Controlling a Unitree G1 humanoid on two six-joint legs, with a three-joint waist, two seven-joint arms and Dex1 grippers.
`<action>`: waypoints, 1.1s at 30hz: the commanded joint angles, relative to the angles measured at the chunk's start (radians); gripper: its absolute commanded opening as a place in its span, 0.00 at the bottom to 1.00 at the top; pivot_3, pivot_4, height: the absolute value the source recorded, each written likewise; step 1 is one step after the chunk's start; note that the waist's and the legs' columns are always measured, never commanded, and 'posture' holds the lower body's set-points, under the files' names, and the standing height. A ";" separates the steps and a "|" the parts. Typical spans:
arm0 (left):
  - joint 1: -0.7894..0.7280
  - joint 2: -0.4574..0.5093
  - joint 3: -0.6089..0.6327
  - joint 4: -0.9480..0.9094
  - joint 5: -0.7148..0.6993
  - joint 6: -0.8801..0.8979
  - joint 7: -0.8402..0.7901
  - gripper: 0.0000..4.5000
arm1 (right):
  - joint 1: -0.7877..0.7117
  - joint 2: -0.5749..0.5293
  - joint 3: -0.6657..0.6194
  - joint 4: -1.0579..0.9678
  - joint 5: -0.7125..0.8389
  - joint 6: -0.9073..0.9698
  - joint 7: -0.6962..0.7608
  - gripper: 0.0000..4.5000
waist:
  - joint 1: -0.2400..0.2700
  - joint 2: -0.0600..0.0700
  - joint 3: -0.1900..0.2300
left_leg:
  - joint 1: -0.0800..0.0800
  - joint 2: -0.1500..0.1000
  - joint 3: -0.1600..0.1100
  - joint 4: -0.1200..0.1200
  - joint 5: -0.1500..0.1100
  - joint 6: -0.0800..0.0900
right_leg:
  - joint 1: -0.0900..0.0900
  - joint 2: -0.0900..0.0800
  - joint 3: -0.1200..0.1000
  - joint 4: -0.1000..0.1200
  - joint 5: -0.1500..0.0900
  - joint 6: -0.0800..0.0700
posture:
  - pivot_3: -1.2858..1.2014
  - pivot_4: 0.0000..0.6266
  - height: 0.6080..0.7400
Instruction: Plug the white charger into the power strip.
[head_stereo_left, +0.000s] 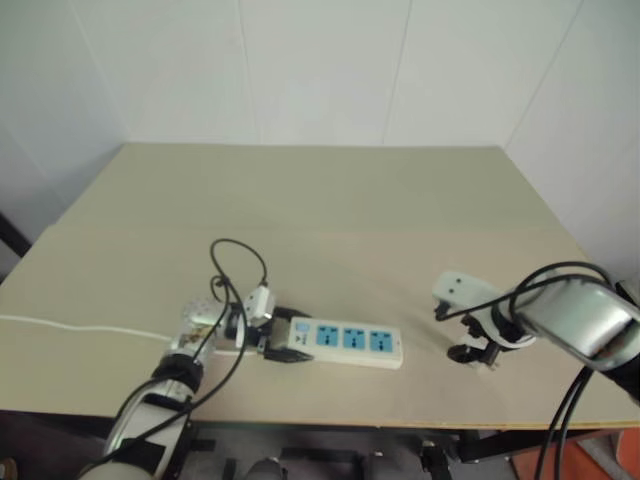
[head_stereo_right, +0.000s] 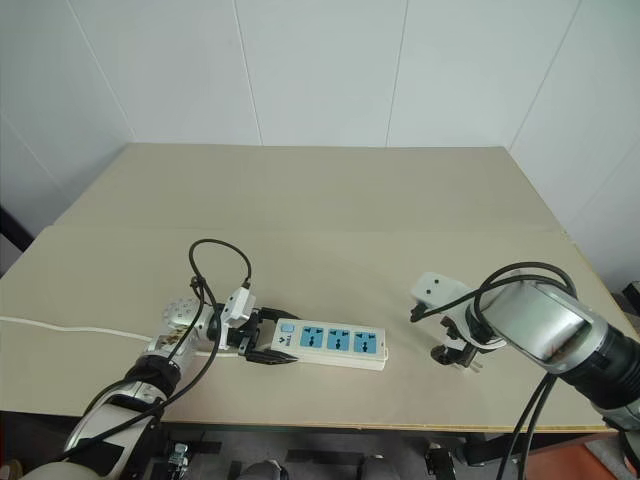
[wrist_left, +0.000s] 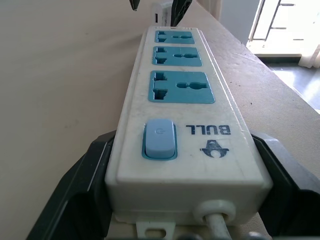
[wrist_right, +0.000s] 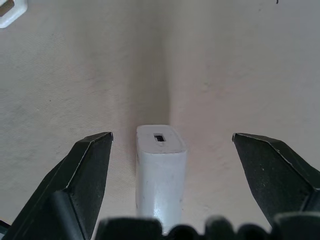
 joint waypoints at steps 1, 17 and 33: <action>0.022 0.006 -0.012 0.001 0.030 0.004 -0.011 0.74 | 0.004 0.000 -0.036 -0.001 -0.015 0.002 0.006 0.81 | 0.000 0.000 0.000 | 0.000 0.000 0.000 0.000 0.000 0.000 | 0.000 0.000 0.000 0.000 0.000 0.000 | 0.52 0.24 1.00; -0.034 0.020 0.010 0.070 0.059 -0.015 0.008 0.74 | 0.028 0.004 -0.231 -0.111 0.000 -0.148 0.037 0.25 | -0.001 0.000 0.000 | 0.001 0.001 0.000 0.000 0.001 0.000 | 0.000 0.001 0.000 0.001 0.002 -0.001 | 0.52 0.24 1.00; 0.109 0.010 0.041 -0.260 0.000 0.235 0.172 0.74 | 0.396 0.711 -0.721 0.184 0.190 -1.140 0.306 0.25 | -0.003 -0.003 -0.002 | 0.005 0.001 0.001 -0.001 0.003 0.001 | 0.005 0.002 0.001 0.001 0.006 -0.001 | 0.52 0.24 1.00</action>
